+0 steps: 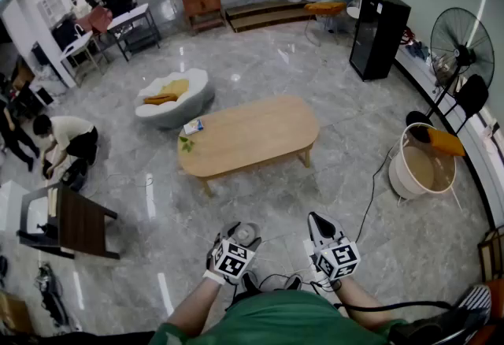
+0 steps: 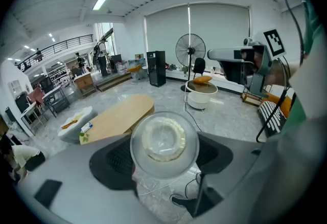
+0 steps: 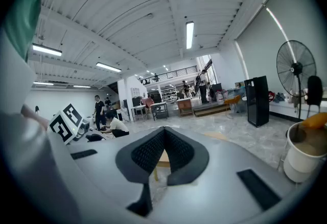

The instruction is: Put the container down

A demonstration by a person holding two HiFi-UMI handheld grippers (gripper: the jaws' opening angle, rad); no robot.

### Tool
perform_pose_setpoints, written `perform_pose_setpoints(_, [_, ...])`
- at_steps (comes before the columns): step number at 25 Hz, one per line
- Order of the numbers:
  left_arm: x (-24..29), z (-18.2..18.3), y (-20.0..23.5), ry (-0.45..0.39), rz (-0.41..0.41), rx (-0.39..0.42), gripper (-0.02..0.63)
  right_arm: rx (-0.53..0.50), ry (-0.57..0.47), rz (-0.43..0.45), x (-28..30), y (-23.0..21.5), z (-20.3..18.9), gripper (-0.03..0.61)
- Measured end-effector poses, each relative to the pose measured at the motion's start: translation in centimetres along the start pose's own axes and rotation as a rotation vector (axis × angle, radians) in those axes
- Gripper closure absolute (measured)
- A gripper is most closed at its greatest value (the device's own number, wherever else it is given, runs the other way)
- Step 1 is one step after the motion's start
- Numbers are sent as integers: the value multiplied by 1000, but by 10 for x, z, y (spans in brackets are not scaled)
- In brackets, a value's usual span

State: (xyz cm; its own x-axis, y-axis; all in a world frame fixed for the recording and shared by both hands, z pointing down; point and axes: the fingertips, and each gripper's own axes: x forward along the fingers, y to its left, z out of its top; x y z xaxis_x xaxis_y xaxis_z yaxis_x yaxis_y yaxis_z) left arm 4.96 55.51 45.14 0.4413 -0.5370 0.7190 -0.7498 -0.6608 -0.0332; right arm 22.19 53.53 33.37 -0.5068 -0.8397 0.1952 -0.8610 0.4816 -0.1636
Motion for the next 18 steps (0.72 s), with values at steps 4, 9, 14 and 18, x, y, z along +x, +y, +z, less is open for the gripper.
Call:
perform_pose_setpoints(4, [-20,-35,27,17,6,-10,272,-10,14,2,19,35,-7,565])
perform_pose_setpoints(9, [-38,-59,66,18,-1,-11,272,-32,21,-17,42,69,-4,565])
perform_pose_setpoints(14, [-46,-67,95,4,-25,5,272,-10,-13,-53,62,88,2,565])
perform_pose_setpoints(18, [-50,-74,114,0,-50,34,272,-11,-22,-84,75,105,3,565])
